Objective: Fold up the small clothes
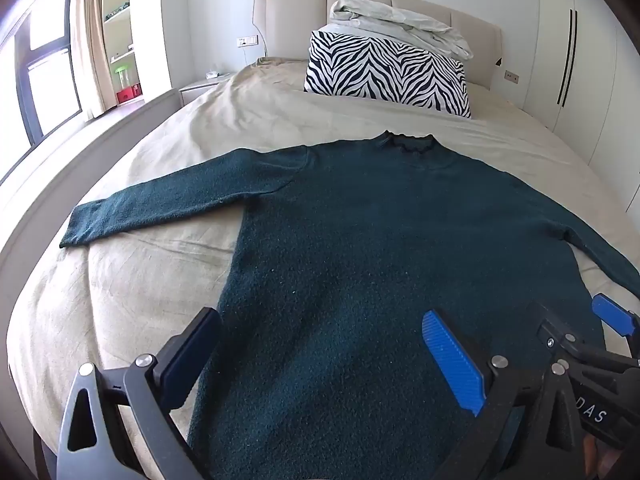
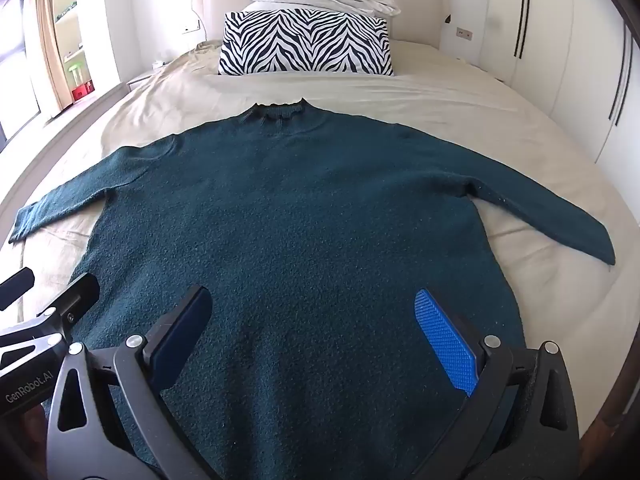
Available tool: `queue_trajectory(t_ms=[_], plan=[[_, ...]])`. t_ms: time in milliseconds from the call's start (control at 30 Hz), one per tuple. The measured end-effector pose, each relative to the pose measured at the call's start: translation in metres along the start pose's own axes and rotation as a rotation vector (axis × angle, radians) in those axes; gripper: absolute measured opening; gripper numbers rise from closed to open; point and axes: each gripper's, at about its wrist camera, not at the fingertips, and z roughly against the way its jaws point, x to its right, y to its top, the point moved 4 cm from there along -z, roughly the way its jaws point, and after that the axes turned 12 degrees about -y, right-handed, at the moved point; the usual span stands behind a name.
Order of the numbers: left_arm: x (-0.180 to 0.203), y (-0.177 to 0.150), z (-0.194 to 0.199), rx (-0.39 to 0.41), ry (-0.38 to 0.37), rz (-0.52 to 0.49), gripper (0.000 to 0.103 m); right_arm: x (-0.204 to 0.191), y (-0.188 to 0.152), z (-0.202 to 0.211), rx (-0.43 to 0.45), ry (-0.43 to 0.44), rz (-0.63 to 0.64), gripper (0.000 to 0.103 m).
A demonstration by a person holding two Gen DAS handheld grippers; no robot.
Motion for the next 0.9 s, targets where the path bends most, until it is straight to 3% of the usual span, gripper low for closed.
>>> queue_trajectory(t_ms=[900], plan=[[-0.016,0.001,0.001,0.015,0.017,0.034,0.103,-0.007,-0.001,-0.002,-0.01,0.004,0.01,0.103]])
